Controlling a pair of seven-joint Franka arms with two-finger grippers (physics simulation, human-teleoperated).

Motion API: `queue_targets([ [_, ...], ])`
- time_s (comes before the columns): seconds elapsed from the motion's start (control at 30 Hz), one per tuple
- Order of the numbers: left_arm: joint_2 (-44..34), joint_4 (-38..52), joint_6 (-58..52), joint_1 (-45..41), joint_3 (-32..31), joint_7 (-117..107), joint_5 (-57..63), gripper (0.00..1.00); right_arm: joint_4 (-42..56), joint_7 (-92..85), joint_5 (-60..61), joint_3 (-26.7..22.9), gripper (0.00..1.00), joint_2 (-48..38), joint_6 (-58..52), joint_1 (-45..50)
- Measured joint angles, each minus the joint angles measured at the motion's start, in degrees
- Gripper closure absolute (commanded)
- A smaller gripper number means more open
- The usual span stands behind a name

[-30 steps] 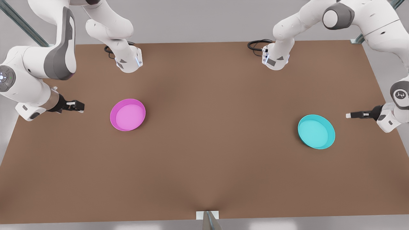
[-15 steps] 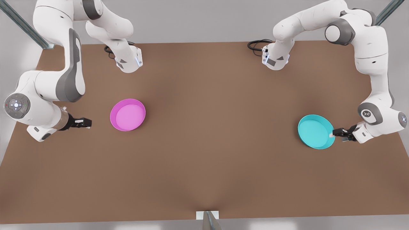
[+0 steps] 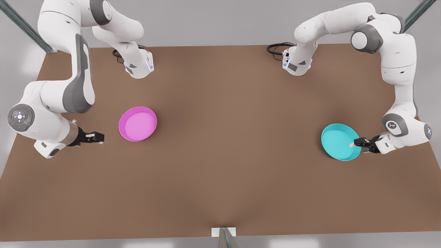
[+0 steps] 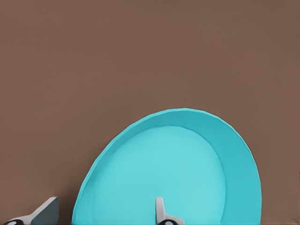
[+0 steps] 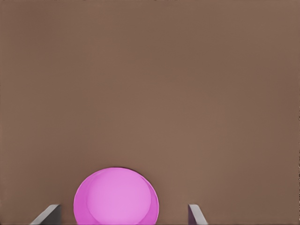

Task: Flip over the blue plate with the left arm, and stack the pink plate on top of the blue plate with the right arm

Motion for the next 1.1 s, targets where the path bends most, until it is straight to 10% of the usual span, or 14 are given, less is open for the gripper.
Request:
queue_targets([
  [0.27,0.49,0.04,-1.15,0.01,0.68,-1.26,0.08,0.0,-8.04,0.17,4.05,0.42,0.0,-2.83,-2.25,-1.05],
  [0.43,0.98,0.3,-1.34,-0.01,1.04,-2.27,0.39,0.49,-28.59,1.55,7.36,0.58,0.0,-6.77,6.75,3.3],
  [0.77,2.19,0.7,-1.42,-0.15,2.04,-3.75,0.63,0.51,-50.59,2.36,8.32,0.33,0.0,-18.26,29.57,-7.22],
  [0.9,2.19,0.7,-1.42,-0.73,2.75,-4.17,0.79,0.76,-53.27,1.73,8.36,0.3,0.0,-19.01,30.85,-15.07],
  [1.1,1.85,0.78,-1.28,-0.95,2.82,-4.78,2.51,0.79,-54.64,0.79,9.08,0.5,0.0,-10.84,33.84,-10.68],
])
